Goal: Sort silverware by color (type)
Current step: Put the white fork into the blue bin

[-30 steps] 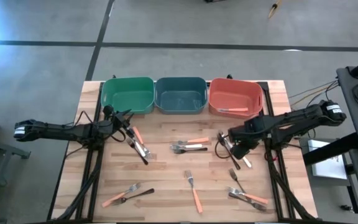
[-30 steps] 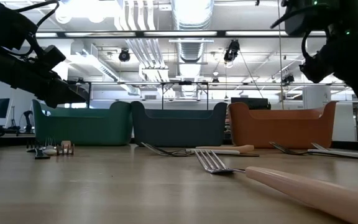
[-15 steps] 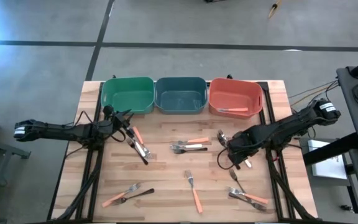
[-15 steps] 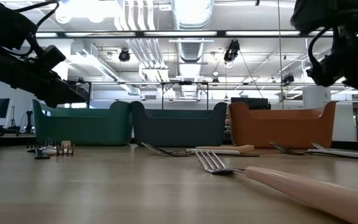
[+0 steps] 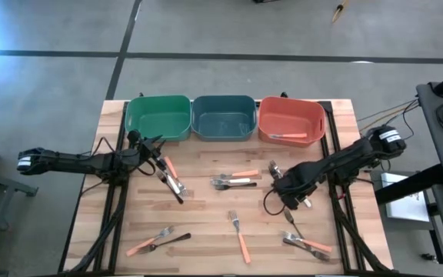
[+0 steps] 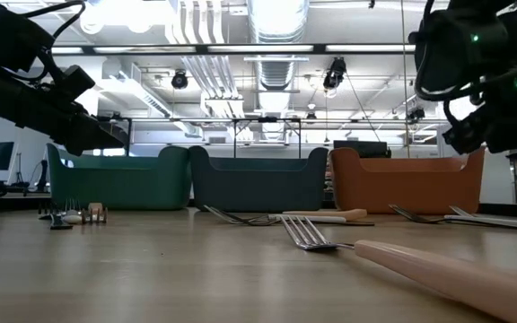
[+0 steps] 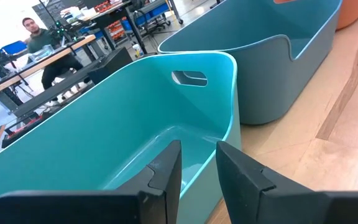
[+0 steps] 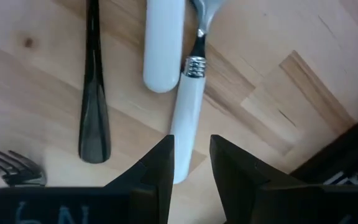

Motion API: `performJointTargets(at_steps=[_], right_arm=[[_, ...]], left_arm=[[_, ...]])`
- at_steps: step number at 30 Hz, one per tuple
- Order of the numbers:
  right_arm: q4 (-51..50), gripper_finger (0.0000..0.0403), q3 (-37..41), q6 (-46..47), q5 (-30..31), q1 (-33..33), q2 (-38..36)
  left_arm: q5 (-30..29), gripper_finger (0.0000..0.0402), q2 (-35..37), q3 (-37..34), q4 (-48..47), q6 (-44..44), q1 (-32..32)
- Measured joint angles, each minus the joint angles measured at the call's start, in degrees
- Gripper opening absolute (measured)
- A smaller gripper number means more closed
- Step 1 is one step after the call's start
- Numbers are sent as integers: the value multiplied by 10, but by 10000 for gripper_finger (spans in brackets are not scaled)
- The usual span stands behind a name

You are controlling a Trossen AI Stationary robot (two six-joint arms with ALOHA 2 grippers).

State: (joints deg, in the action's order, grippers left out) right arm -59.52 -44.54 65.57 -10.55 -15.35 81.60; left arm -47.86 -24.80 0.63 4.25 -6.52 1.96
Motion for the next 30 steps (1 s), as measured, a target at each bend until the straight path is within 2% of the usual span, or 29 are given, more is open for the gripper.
performJointTargets(at_steps=[6, 16, 24, 30], right_arm=[[21, 93, 5, -22, 0, 0, 19], [99, 92, 61, -40, -4, 0, 34], [107, 46, 67, -54, -4, 1, 30], [106, 43, 67, -56, -4, 1, 30]], left_arm=[[0, 84, 0, 0, 0, 0, 0], [0, 84, 0, 0, 0, 0, 0], [0, 84, 0, 0, 0, 0, 0], [0, 84, 0, 0, 0, 0, 0]])
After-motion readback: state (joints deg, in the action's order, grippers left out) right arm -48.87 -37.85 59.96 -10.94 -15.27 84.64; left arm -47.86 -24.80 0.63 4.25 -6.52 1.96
